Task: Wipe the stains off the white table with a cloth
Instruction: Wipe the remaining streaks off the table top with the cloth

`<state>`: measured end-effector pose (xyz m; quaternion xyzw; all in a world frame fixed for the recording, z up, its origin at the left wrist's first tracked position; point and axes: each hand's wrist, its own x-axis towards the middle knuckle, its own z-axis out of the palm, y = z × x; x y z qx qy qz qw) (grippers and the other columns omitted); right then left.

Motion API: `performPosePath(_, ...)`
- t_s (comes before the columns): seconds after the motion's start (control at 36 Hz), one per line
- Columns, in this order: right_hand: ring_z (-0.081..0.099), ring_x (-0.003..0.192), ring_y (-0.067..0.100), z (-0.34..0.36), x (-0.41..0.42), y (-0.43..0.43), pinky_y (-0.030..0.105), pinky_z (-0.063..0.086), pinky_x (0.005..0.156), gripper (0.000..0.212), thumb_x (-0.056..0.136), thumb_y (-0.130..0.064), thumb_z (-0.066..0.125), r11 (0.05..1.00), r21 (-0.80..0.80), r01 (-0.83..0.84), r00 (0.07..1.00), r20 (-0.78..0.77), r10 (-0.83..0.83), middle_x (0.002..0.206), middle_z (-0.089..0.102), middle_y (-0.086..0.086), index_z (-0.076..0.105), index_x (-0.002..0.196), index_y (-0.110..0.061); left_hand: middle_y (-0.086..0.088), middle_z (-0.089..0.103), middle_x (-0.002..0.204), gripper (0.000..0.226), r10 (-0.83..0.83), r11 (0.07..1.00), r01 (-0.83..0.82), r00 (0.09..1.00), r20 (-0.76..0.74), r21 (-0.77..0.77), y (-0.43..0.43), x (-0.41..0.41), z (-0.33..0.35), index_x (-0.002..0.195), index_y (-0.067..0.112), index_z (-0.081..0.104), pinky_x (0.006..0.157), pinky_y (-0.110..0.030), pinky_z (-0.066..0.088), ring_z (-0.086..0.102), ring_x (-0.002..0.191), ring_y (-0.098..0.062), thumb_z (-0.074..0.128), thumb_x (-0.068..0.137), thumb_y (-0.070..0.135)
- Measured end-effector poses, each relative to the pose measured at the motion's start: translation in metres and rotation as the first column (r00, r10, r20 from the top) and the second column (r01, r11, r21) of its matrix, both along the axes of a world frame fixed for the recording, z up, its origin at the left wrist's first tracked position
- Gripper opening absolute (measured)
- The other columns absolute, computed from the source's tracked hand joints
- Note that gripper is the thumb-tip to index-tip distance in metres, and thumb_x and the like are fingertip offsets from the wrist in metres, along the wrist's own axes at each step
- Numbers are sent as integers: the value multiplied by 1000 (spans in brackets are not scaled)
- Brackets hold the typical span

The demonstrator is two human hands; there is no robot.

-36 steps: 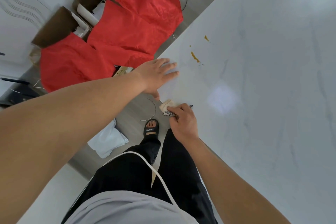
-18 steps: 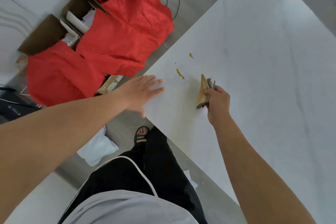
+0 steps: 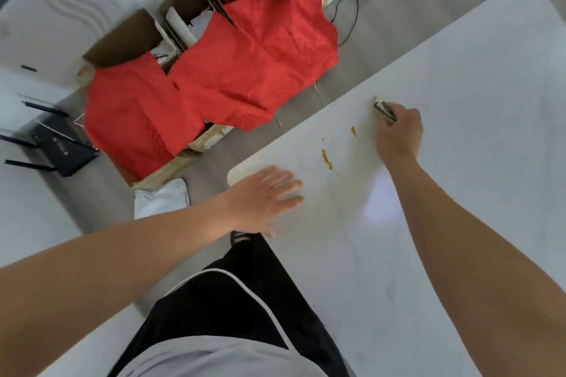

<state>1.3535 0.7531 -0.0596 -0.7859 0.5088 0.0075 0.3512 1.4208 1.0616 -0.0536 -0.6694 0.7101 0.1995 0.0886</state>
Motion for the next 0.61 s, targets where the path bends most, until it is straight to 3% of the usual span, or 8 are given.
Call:
performPosePath(0.17,51,93,19,-12,-5,13,28,44,84,46,95,-14,46,998,-56,-29,1000,-1,29,121,44,3,57,139,-25,-8,46,155,103,2,999,-6,994,-106,-45,15,-66,-20,145,22,53,119,-55,27,43,141,-37,85,59,69)
performPosePath(0.33,50,94,15,-21,-9,32,27,41,79,43,95,-18,48,994,-89,-56,998,11,57,116,44,-3,61,134,-30,-9,28,166,103,63,998,-59,991,-118,38,19,-102,-23,155,24,36,123,-58,5,23,152,-40,81,72,65)
performPosePath(0.47,52,102,24,-27,-21,63,34,47,87,46,90,-12,48,954,-154,-256,964,26,263,115,49,4,64,131,-26,-9,6,172,97,52,996,-44,994,-97,80,19,-103,-25,163,25,17,123,-56,-7,3,157,-40,67,88,62)
performPosePath(0.61,55,100,28,-28,-30,74,36,48,86,40,90,-15,55,865,-202,-459,875,65,480,109,53,5,67,127,-23,-9,-1,172,95,85,992,-73,990,-115,102,20,-106,-23,163,25,14,125,-55,-5,-3,157,-39,66,91,60)
